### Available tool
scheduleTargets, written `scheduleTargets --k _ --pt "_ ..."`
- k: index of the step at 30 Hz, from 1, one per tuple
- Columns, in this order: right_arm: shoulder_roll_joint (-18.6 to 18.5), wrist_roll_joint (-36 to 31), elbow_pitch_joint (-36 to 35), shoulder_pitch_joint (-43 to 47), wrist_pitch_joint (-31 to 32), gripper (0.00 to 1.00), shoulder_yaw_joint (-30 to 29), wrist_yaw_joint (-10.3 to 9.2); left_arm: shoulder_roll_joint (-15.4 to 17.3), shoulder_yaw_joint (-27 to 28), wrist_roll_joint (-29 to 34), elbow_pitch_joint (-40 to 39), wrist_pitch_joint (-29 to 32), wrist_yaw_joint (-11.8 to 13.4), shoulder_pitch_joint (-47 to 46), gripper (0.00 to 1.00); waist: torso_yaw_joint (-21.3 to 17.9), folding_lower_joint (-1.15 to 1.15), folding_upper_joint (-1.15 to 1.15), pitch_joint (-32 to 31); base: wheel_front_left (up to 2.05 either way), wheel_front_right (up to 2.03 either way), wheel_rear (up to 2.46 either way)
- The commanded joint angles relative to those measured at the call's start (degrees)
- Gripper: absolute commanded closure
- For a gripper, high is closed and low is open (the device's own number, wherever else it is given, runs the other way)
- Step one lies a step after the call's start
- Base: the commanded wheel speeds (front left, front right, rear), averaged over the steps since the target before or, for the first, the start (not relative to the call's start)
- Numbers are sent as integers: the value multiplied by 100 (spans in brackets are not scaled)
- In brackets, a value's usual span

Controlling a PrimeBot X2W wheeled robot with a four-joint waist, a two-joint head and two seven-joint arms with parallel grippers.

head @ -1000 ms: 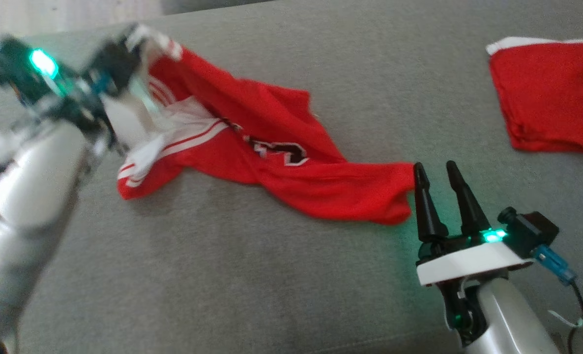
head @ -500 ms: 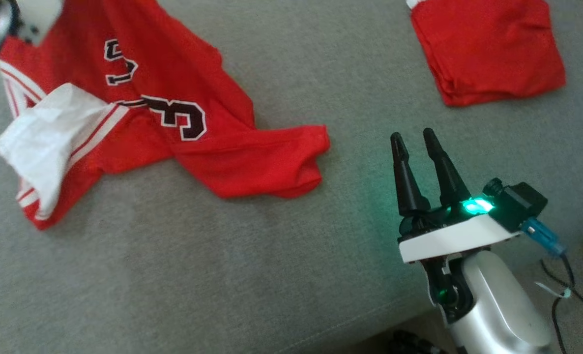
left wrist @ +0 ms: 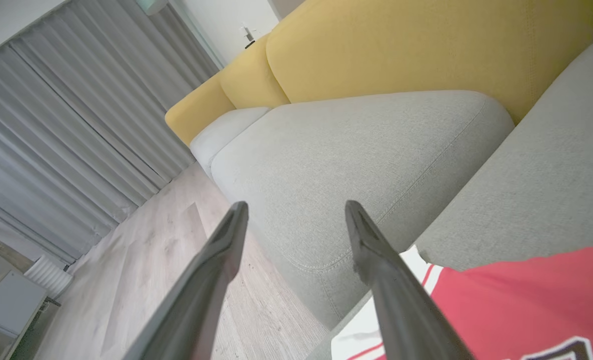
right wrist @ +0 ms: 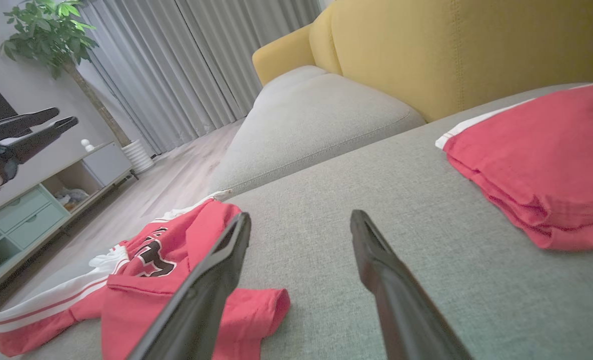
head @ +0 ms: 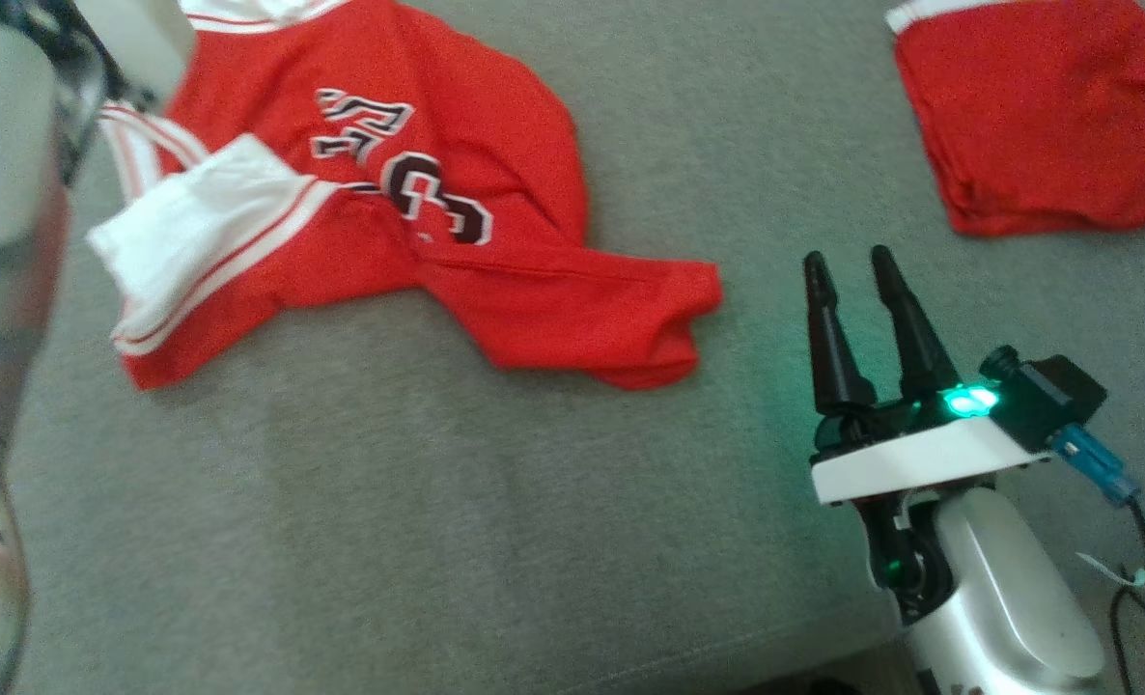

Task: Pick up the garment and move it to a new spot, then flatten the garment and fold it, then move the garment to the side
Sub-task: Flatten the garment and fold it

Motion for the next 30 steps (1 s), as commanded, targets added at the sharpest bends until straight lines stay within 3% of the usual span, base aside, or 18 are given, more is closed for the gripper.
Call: scheduleTargets --k 1,5,15,23,30 --pt "-14 -50 -144 9 -62 0 62 -5 152 138 -67 -114 -82 12 -59 0 287 0 0 -249 0 0 0" --pt "-14 -206 -61 118 -62 0 -138 -5 42 173 -277 -277 -513 108 655 0 686 0 0 -584 0 0 0" --pt "-14 -475 45 551 -62 0 -467 -5 -378 492 -1080 -1629 -894 935 3223 0 1570 0 0 -1114 0 0 0" --pt "-14 -589 152 711 -62 0 -559 -5 -572 671 -1417 -2788 -1049 1586 5009 0 1794 0 0 -1260 0 0 0" --pt "-14 -852 275 674 142 0 -711 -5 -587 564 -1326 -3197 -1048 1679 5269 0 1990 0 0 -1165 0 0 0"
